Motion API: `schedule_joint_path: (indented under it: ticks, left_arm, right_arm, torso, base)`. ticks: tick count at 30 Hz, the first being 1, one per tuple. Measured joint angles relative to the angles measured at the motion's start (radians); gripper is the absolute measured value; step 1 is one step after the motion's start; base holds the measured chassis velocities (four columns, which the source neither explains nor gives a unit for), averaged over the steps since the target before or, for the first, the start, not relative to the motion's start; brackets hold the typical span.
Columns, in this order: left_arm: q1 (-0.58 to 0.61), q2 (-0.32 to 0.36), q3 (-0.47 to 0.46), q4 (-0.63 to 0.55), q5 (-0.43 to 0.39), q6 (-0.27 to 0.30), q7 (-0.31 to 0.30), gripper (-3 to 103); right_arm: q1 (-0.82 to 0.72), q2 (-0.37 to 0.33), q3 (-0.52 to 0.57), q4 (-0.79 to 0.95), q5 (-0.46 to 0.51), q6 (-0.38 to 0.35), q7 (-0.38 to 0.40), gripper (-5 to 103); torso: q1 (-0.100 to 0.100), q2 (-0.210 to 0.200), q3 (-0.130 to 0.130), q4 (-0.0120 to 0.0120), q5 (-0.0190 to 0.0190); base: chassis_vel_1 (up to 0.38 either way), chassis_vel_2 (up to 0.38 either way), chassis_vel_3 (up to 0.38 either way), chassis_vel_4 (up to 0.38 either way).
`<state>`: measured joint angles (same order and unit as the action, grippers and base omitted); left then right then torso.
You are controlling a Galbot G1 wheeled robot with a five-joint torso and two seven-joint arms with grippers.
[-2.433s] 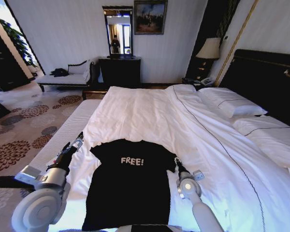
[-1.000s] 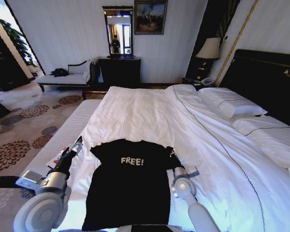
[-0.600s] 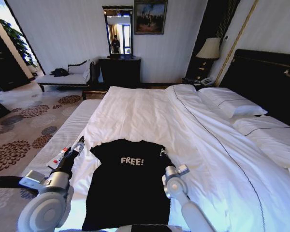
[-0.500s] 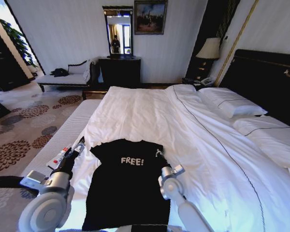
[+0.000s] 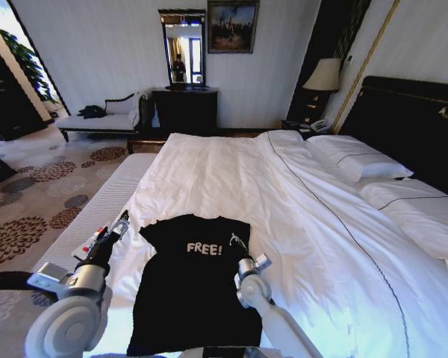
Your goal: Fold the clothes on the bed.
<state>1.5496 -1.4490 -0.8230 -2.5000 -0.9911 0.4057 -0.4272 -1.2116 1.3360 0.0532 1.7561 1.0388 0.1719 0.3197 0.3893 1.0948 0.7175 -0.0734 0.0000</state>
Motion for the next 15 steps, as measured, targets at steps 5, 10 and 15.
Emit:
schedule_joint_path:
  ticks: [5, 10, 15]
  left_arm:
    - [-0.019, 0.009, 0.006, 0.002, 0.004, 0.0, -0.001, 100]
    - [-0.036, 0.02, 0.001, 0.032, 0.004, -0.004, -0.002, 100]
    - [-0.068, 0.054, -0.013, 0.142, 0.01, -0.024, -0.014, 100]
  right_arm:
    - [-0.041, -0.007, -0.007, 0.081, 0.004, 0.026, -0.069, 29]
    - [-0.057, -0.005, 0.023, 0.121, 0.017, 0.032, -0.068, 46]
    - [-0.06, 0.01, 0.096, 0.12, 0.015, 0.032, -0.004, 68]
  torso:
    - [0.0, 0.0, 0.0, 0.0, 0.0]
    - [0.0, 0.0, 0.0, 0.0, 0.0]
    - [0.0, 0.0, 0.0, 0.0, 0.0]
  base:
    - [0.0, 0.0, 0.0, 0.0]
    - [0.0, 0.0, 0.0, 0.0]
    - [0.0, 0.0, 0.0, 0.0]
